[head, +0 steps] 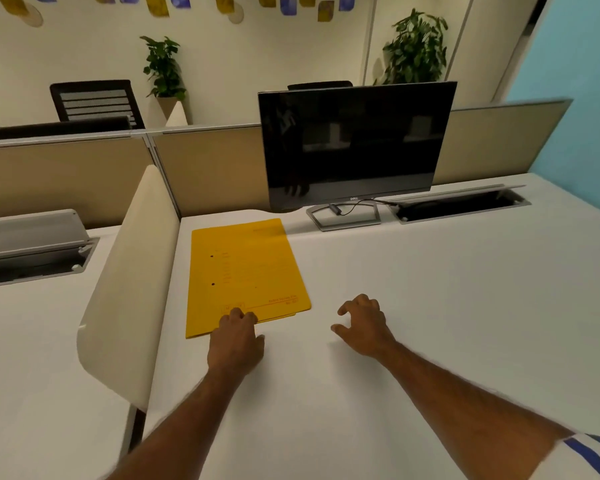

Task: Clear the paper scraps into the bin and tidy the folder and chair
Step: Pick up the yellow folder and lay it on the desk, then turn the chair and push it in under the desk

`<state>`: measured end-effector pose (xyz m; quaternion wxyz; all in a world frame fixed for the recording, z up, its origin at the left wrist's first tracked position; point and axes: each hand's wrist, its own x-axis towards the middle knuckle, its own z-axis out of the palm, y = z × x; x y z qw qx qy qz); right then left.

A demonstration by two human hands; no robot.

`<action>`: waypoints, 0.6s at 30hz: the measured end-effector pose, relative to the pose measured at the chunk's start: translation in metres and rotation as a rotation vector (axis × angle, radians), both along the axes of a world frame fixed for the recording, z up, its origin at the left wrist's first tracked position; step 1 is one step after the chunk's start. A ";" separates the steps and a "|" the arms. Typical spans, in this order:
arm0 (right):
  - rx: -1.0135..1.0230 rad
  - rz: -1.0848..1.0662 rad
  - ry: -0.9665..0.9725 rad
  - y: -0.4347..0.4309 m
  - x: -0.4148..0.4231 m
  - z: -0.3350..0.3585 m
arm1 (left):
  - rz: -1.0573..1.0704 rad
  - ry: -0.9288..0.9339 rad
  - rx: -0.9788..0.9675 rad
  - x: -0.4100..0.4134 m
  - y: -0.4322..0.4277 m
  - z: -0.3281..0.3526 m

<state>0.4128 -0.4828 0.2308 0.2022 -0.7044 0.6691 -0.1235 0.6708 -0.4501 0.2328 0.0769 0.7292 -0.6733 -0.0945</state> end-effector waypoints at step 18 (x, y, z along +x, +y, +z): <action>0.131 -0.016 0.068 0.219 -0.184 -0.013 | -0.282 -0.007 0.039 -0.148 0.159 -0.016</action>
